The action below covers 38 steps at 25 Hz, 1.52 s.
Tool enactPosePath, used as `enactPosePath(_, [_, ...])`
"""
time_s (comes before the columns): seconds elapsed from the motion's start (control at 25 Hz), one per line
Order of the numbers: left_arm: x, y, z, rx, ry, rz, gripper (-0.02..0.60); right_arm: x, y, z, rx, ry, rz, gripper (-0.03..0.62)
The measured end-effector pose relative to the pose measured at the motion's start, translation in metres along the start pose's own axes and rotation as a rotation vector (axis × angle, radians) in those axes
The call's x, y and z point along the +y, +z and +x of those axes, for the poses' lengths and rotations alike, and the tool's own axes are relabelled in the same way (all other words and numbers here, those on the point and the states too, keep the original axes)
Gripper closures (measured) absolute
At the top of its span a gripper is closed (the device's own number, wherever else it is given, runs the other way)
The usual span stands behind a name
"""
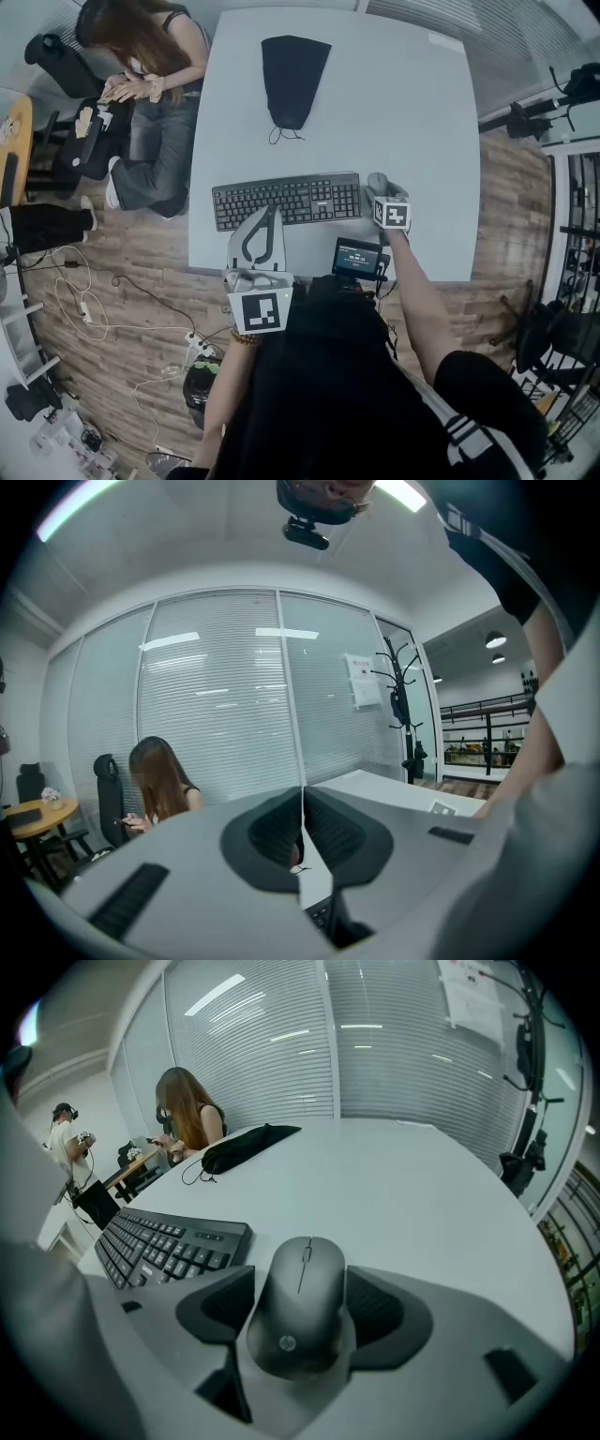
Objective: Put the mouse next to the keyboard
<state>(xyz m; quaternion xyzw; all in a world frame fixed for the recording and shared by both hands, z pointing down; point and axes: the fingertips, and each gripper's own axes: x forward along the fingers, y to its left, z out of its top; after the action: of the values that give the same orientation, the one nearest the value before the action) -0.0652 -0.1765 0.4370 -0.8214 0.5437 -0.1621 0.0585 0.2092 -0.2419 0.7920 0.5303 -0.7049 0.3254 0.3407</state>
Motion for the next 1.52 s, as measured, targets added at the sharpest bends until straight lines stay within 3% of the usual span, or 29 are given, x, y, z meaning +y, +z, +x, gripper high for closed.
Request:
enactPosePath(1.08, [0.027,0.037,0.011,-0.145,0.012,0.053,0.566,-0.001,0.087,-0.068,-0.252,0.0,0.011,0.299])
enactPosePath(1.32, [0.037,0.04,0.016,-0.164,0.062,-0.114,0.566,0.001,0.116,-0.092,-0.323,-0.02,-0.044,0.325])
enactPosePath(1.52, [0.044,0.044,0.02,-0.18,0.069,-0.109,0.566,0.012,0.149,-0.12,-0.411,-0.036,-0.138,0.337])
